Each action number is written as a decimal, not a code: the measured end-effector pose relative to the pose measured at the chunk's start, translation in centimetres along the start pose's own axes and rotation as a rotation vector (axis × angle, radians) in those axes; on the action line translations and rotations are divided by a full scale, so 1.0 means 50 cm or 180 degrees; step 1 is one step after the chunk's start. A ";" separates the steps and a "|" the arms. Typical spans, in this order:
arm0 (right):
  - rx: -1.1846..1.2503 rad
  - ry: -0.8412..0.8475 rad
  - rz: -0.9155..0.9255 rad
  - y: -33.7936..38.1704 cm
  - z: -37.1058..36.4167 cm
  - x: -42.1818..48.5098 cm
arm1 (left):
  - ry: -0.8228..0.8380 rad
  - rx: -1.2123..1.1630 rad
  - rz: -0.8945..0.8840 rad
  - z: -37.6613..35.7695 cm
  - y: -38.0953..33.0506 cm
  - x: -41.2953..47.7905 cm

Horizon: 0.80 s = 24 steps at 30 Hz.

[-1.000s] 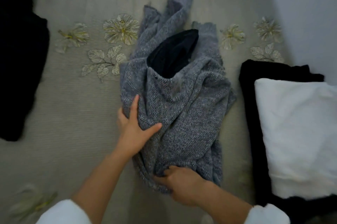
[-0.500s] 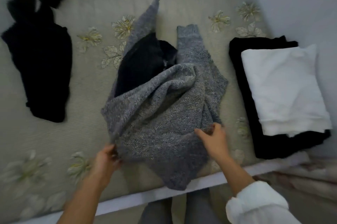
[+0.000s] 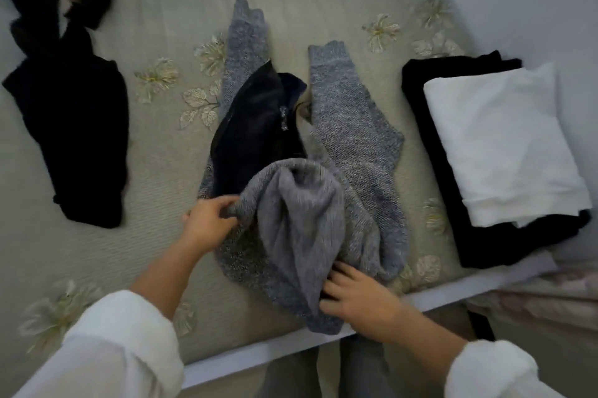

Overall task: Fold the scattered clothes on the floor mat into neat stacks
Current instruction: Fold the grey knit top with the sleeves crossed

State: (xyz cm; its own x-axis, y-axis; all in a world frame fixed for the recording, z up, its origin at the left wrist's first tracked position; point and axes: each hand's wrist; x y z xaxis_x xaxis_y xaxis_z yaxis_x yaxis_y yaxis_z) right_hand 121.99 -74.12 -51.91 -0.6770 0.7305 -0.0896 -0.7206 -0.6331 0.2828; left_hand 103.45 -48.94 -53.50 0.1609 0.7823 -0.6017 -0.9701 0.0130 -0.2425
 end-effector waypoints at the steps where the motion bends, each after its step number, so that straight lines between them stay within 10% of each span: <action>1: 0.0031 0.0330 0.0030 0.012 -0.010 -0.014 | 0.0077 -0.0043 -0.0185 0.001 0.011 -0.012; 9: 0.0600 0.0984 -0.1052 0.001 -0.024 -0.080 | 0.0720 0.1220 -0.0046 -0.036 0.217 -0.095; 13: 0.0596 0.0988 -0.1948 -0.029 -0.034 -0.066 | -0.0107 -0.1119 0.0973 -0.046 0.186 -0.087; 17: 0.0491 0.1218 -0.2182 -0.041 -0.033 -0.051 | 0.0622 -0.2579 0.2233 -0.069 0.124 -0.080; 24: 0.0944 -0.1402 -0.3606 -0.071 0.116 -0.060 | 0.0030 -0.2431 0.1572 0.025 0.048 -0.116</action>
State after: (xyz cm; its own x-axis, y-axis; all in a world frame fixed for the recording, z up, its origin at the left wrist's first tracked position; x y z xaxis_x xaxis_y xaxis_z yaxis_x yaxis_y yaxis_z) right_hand 127.44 -72.58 -47.11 0.4499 0.8860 -0.1123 -0.7644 0.4470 0.4646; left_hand 99.99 -52.66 -49.63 -0.2363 0.5841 -0.7765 -0.5451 -0.7412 -0.3918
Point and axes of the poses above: each hand's wrist, its own x-axis towards the middle knuckle, its own z-axis out of the back of the hand, y = z × x, and after that the axes turned 15 degrees about z, right-handed
